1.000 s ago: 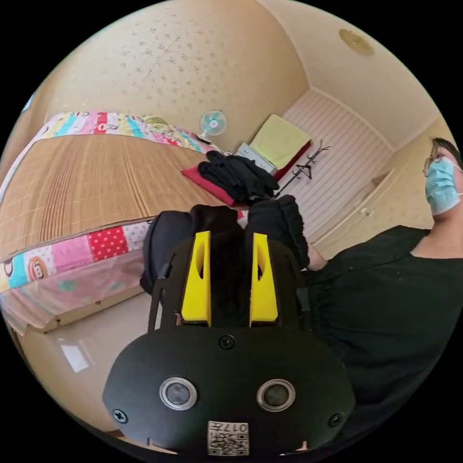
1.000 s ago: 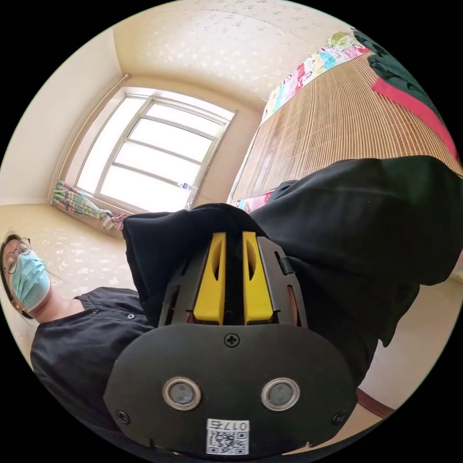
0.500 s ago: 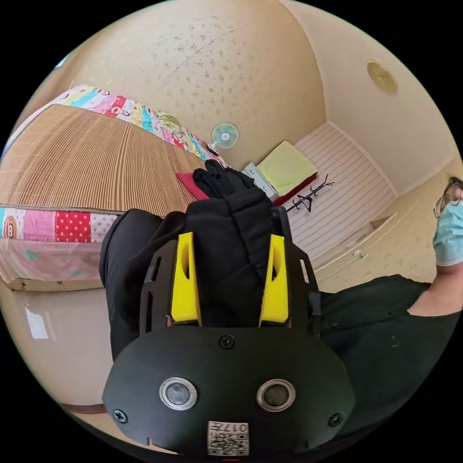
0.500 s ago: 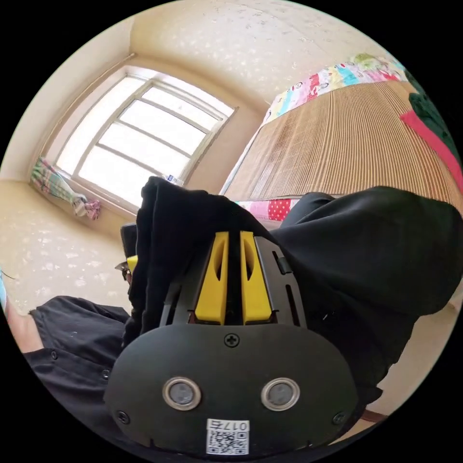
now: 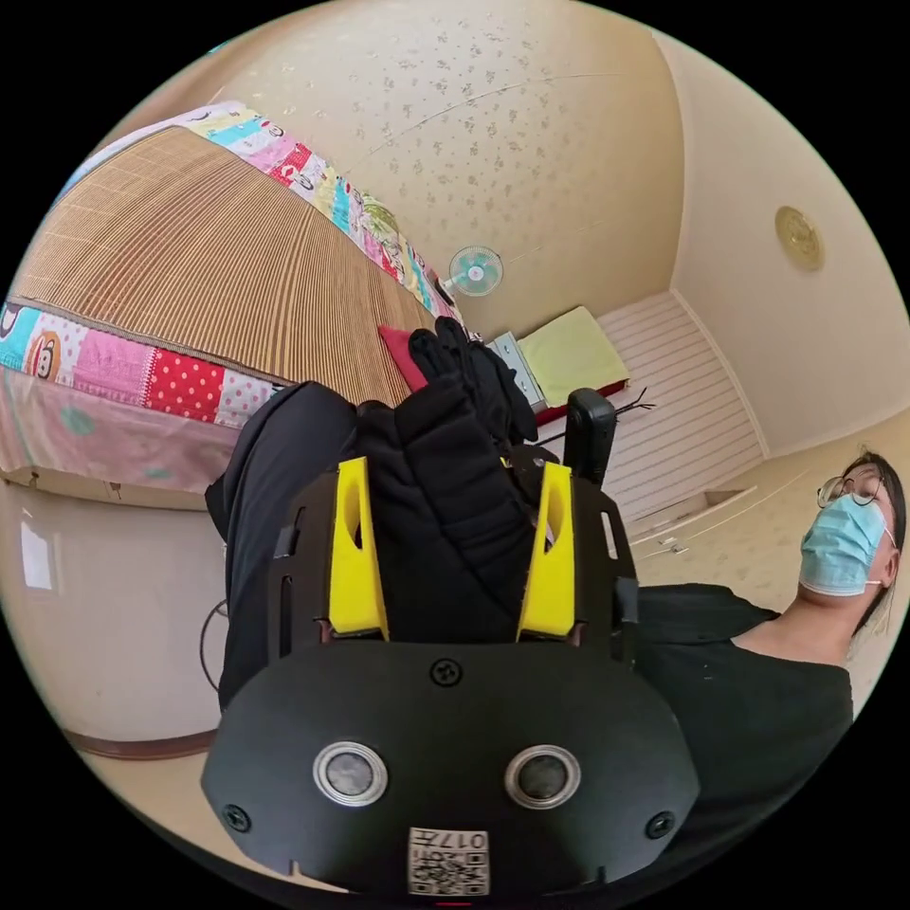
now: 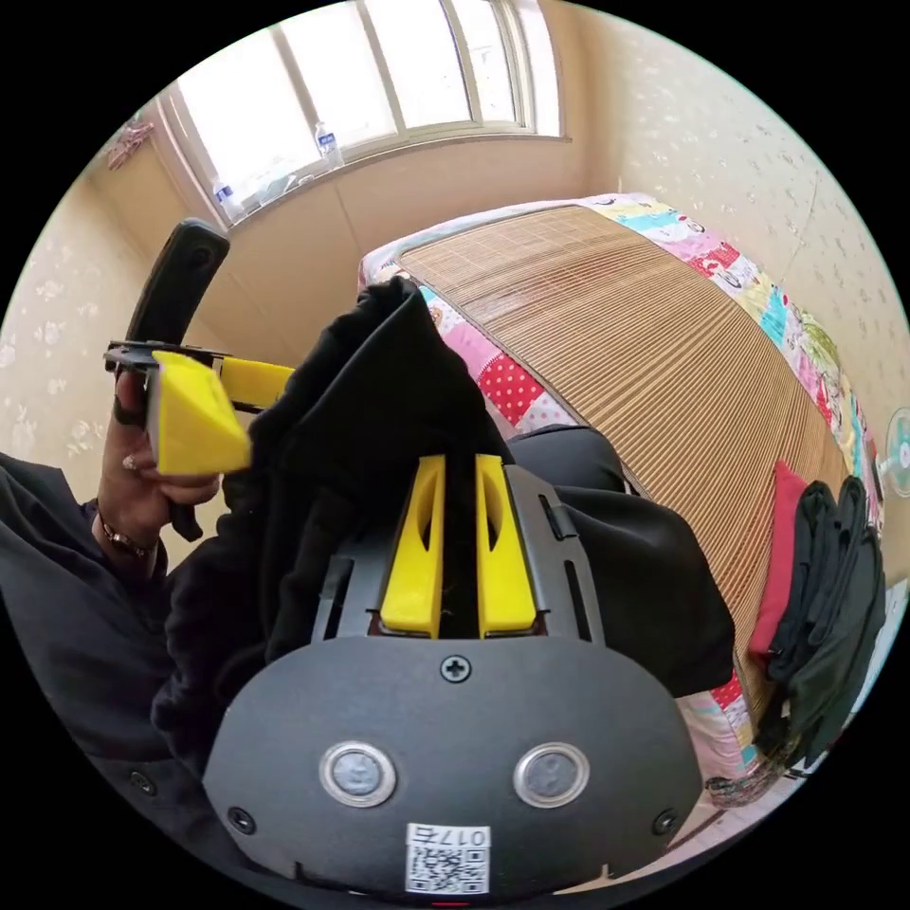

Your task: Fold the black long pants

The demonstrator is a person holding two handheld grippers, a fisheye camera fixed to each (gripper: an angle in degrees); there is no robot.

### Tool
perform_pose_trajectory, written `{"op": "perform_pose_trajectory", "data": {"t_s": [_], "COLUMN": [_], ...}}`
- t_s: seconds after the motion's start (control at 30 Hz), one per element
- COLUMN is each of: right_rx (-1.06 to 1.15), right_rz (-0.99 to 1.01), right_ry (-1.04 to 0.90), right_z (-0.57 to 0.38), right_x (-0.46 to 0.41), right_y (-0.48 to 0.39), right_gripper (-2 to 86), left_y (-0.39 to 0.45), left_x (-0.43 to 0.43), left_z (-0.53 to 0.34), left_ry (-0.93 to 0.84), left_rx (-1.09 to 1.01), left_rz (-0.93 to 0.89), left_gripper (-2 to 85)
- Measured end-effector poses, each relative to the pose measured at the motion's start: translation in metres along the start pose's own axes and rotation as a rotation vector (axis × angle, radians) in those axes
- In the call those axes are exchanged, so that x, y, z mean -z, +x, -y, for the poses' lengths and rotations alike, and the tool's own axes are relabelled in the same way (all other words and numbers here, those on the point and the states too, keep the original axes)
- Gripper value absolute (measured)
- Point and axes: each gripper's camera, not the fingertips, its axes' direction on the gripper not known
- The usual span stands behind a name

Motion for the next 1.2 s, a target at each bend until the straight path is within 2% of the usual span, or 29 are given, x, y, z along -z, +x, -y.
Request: {"op": "perform_pose_trajectory", "data": {"t_s": [0.1, 0.17, 0.4, 0.53, 0.63, 0.7, 0.77, 0.87, 0.93, 1.0, 1.13, 1.2], "right_rx": [0.047, 0.072, 0.314, 0.344, 0.443, 0.507, 0.570, 0.498, 0.391, 0.286, 0.176, 0.133], "right_rz": [-0.104, -0.103, 0.219, 0.265, 0.346, 0.440, 0.601, 0.651, 0.602, 0.558, 0.464, 0.377], "right_ry": [-0.002, 0.049, 0.296, 0.432, 0.321, 0.219, 0.117, 0.122, 0.161, 0.221, 0.478, 0.577], "right_z": [0.004, -0.006, -0.046, -0.049, -0.028, -0.010, 0.011, 0.026, 0.034, 0.041, 0.049, 0.052], "right_x": [-0.010, -0.011, 0.046, 0.081, 0.076, 0.054, 0.017, -0.003, 0.004, 0.023, 0.105, 0.145], "right_y": [-0.023, -0.021, 0.035, 0.067, 0.070, 0.068, 0.060, 0.066, 0.081, 0.099, 0.121, 0.120], "right_gripper": [5.4, 6.4, 8.9, 16.0, 16.5, 13.1, 9.2, 6.4, 6.0, 5.8, 5.6, 5.5], "left_y": [-0.018, -0.027, -0.023, 0.013, 0.038, 0.039, 0.034, 0.030, 0.024, 0.020, 0.030, 0.041], "left_x": [-0.009, -0.005, 0.022, 0.034, 0.037, 0.029, 0.010, 0.013, 0.050, 0.073, 0.075, 0.061], "left_z": [-0.004, -0.008, -0.007, -0.005, -0.008, -0.005, 0.003, 0.001, -0.014, -0.026, -0.049, -0.058], "left_ry": [0.025, 0.038, -0.064, -0.103, -0.054, -0.038, -0.094, -0.036, 0.113, 0.167, 0.097, 0.077], "left_rx": [0.057, 0.059, -0.219, -0.435, -0.577, -0.591, -0.552, -0.518, -0.516, -0.500, -0.526, -0.557], "left_rz": [-0.031, -0.064, -0.319, -0.243, -0.242, -0.324, -0.361, -0.283, -0.268, -0.225, 0.047, 0.119], "left_gripper": [18.9, 16.8, 13.6, 10.7, 6.4, 4.8, 4.3, 3.9, 9.5, 13.6, 16.3, 16.8]}}
